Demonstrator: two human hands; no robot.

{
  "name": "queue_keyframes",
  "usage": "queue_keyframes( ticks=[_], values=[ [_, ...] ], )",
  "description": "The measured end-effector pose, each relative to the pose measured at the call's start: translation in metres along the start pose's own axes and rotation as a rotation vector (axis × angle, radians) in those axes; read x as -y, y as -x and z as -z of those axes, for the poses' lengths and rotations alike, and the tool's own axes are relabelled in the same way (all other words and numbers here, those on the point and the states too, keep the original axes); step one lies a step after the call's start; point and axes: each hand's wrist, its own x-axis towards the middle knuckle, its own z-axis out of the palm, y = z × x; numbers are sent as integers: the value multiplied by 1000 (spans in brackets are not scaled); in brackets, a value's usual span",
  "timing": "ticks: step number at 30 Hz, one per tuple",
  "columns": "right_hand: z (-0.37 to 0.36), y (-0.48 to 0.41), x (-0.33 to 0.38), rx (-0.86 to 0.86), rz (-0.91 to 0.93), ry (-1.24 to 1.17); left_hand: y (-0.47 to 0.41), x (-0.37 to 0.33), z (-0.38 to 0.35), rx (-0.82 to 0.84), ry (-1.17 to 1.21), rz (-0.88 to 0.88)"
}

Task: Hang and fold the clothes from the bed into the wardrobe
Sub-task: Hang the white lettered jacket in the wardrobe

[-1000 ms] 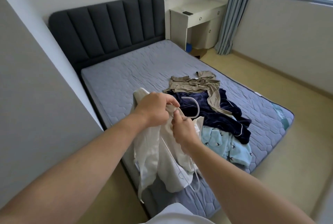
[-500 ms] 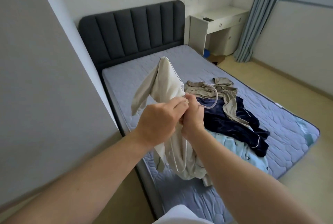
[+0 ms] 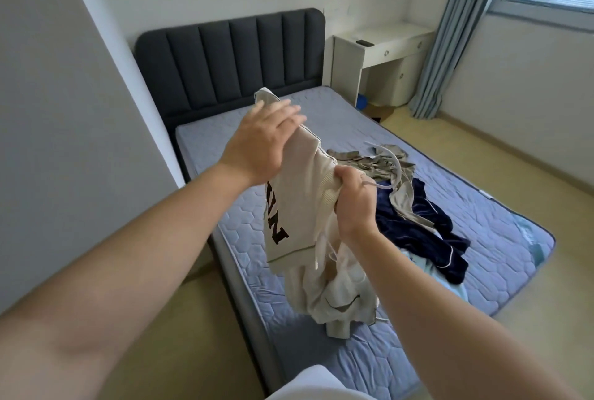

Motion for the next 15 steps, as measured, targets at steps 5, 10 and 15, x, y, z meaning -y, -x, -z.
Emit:
queue_keyframes(
  ticks=[5,10,15],
  values=[
    [19,-2,0,-24,39,-56,-29,28,-3,-60,47,175],
    [33,-1,-3,-31,49,-12,-31,37,-20,28,265,364],
    [43,-3,-6,-143,-10,96,-21,39,-35,0,253,405]
  ],
)
